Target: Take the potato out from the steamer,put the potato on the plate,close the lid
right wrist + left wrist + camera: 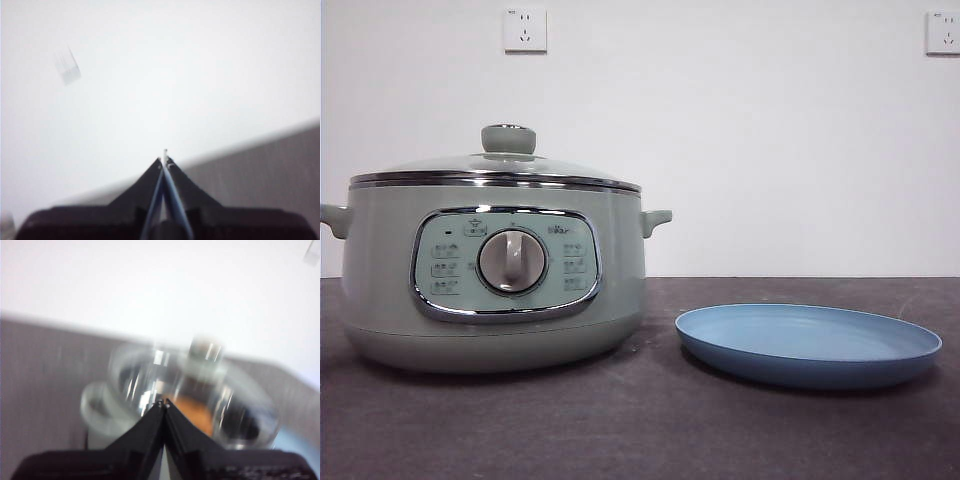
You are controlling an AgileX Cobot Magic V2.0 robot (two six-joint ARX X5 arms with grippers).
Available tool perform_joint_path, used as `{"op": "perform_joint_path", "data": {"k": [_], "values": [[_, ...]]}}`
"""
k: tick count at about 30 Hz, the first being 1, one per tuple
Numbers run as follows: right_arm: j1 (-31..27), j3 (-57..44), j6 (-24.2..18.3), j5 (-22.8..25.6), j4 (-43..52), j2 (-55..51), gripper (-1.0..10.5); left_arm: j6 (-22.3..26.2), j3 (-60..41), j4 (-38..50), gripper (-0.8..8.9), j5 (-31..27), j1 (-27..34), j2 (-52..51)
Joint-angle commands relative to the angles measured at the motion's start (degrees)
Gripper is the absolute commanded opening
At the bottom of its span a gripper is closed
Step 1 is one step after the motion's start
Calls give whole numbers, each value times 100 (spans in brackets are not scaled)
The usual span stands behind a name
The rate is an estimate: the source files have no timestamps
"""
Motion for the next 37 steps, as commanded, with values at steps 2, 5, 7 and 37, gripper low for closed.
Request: {"op": "perform_joint_path", "data": {"k": [2, 5, 7, 37], "values": [[9, 605, 142, 304, 136, 142, -8, -17, 699, 107, -6, -413, 17, 79], [11, 1213, 48, 345, 114, 518, -9, 92, 1311, 107, -6, -761, 17, 343], [11, 1746, 50, 302, -26, 920, -9, 297, 1762, 107, -6, -824, 17, 645], [651, 8596, -2505, -2933, -5392, 6870, 692, 1589, 7291, -2907, 466, 1878, -232, 6535]]}}
